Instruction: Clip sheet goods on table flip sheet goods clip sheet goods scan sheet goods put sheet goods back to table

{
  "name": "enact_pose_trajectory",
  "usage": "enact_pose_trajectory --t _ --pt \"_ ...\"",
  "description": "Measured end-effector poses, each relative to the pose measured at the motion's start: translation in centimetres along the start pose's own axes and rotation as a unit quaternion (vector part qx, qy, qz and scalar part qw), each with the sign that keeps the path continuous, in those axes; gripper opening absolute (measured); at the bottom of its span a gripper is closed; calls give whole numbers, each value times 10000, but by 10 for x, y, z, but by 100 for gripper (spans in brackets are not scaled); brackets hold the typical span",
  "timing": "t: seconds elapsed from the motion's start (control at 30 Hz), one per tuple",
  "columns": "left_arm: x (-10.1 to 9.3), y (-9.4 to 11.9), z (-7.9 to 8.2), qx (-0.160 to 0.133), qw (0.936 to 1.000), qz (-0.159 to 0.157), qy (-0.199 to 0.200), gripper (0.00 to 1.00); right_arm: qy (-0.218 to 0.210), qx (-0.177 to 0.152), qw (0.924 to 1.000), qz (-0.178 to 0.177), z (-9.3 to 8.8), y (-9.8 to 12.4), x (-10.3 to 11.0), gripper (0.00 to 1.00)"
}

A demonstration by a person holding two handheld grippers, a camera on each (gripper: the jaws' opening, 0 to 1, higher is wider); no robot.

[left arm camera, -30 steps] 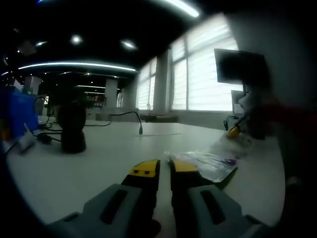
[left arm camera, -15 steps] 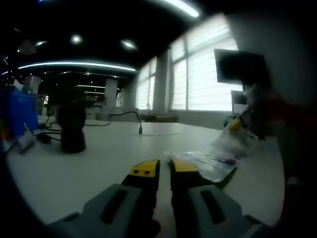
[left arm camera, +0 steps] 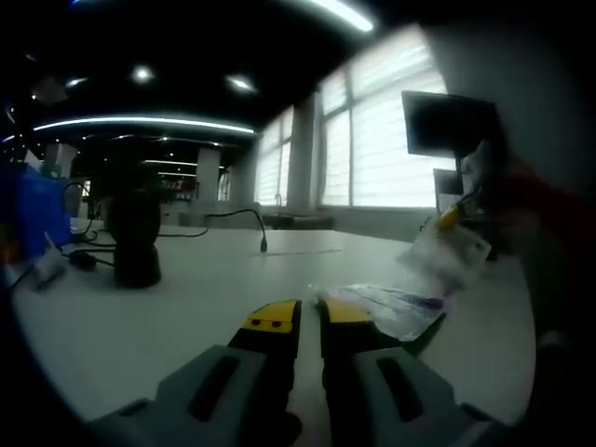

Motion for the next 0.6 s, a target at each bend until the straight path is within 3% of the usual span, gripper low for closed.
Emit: enact_pose_trajectory --t 0.6 --pt "-2 1 0 32 10000 -11 -54 2 -688 -569 9954 344 40 24 30 0"
Point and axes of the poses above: the point that each gripper's makers call its tool centre point, and the gripper's own axes: y roughly backward along the fingers, x roughly to its left, z roughly out of its top, the point moved 7 cm from there along y, roughly backward along the fingers, and after that the axes turned 10 degrees about -x, right-handed, at the moved point
